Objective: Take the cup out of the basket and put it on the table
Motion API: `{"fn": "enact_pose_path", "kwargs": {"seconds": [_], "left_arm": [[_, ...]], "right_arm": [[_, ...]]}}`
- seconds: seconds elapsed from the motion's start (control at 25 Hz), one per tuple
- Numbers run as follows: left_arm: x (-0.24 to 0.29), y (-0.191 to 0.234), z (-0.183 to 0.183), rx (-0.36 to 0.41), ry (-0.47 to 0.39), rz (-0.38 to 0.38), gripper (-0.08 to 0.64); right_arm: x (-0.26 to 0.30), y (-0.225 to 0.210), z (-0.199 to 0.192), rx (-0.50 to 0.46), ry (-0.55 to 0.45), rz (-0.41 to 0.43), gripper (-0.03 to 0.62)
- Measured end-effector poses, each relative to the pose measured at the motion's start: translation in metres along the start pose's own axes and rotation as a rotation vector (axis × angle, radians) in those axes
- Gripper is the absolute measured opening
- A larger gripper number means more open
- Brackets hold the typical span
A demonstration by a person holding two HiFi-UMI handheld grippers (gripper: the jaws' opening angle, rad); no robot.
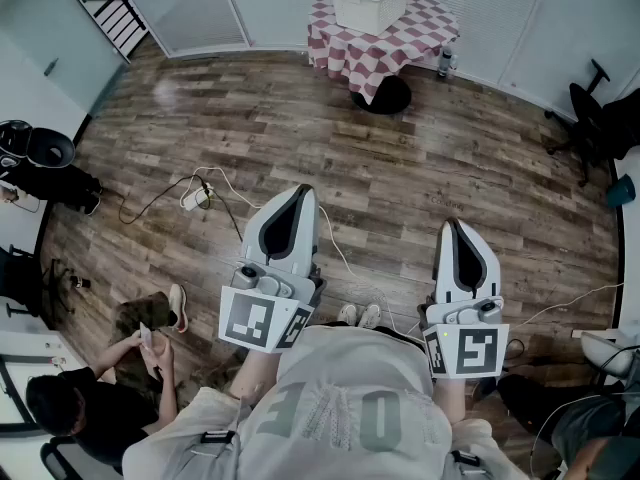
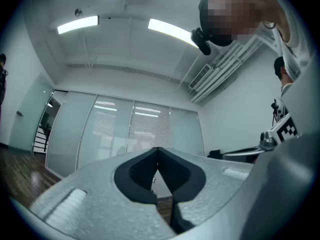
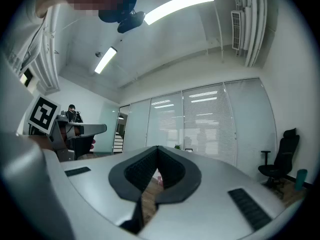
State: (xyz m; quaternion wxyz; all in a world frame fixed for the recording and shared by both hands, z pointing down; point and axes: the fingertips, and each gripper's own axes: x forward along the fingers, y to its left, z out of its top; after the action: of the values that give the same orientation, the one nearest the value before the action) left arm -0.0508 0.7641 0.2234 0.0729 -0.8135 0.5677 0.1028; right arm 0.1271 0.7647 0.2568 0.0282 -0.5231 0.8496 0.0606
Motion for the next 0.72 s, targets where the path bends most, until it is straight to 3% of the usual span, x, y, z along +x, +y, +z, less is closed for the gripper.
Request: {"fn": "enact_pose_path", "kwargs": {"seconds": [0.36, 0.6, 0.72], "left_arm": [[0.002, -0.017, -0.004, 0.019, 0.010, 0.012, 0.006], [0.010, -0.015, -0.005, 0.047, 0.024, 0.055, 0.005], [0.013, -0.013, -0.006, 0.064, 0.017, 0.078, 0.005]], "right_arm": [[-0.016, -0.014, -0.012, 0.003, 0.018, 0.009, 0.009], [-0.022, -0.034, -0.023, 0.099, 0.000, 0.021, 0.009], [-0.022, -0.041, -0.030, 0.103, -0.004, 0.027, 0.009]]}}
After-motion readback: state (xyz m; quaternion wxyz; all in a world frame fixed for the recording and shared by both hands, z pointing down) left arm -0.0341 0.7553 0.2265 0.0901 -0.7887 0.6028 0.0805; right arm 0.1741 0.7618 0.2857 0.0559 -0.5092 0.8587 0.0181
